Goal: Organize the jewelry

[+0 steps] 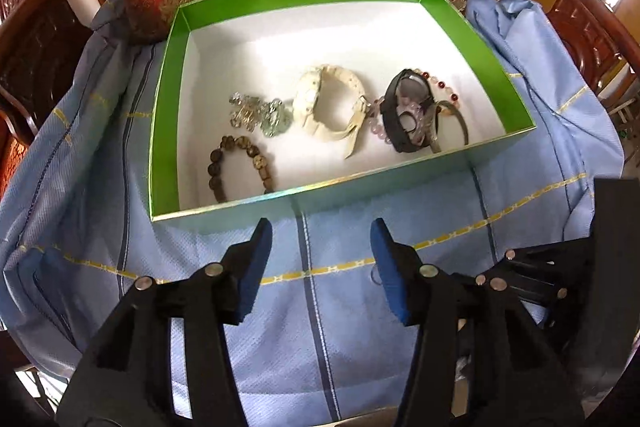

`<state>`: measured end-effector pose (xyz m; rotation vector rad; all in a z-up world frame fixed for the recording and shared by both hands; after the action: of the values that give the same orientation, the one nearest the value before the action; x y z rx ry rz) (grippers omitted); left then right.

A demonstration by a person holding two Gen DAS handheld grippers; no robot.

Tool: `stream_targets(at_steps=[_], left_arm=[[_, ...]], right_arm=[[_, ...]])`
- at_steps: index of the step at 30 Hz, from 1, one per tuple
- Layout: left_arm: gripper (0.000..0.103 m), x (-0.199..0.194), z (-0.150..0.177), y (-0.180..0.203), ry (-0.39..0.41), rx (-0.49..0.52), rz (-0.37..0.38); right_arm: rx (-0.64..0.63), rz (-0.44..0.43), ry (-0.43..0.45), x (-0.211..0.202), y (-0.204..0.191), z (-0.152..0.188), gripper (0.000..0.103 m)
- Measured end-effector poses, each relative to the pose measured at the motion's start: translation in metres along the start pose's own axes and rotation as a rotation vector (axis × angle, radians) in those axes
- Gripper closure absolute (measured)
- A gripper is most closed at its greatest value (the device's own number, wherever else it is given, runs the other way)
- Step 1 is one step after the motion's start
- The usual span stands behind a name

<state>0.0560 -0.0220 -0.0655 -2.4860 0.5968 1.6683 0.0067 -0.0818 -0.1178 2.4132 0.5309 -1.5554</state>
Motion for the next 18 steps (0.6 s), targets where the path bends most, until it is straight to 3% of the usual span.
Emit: stream_targets(at_steps=[7,11,18], left_arm=[[0.048,0.014,0.005,-0.01,-0.06,-0.029,-0.019],[0.047,0.018,0.008,-0.016,-0.082,-0.049,-0.025],[0.044,0.023,0.01,-0.019,-0.099,-0.046,-0.037]], right_arm=[[0.007,0.027,-0.002,0.001,0.005,0.0,0.098],[0.002,0.016,0.002,0.002,-0.001,-0.001,0.075],[-0.038,0.06,0.032,0.006,-0.001,-0.008,0.074]])
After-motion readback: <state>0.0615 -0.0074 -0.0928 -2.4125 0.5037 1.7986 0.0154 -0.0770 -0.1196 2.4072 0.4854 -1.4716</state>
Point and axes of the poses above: each gripper's, at about its wrist camera, not at the fingertips, and x roughly the way its jaws point, y to its right, z to its underside, the point moved 6 cm from there along x, roughly the way its jaws point, and after that the axes turned 7 degrees about z, right-handed, at the moved point
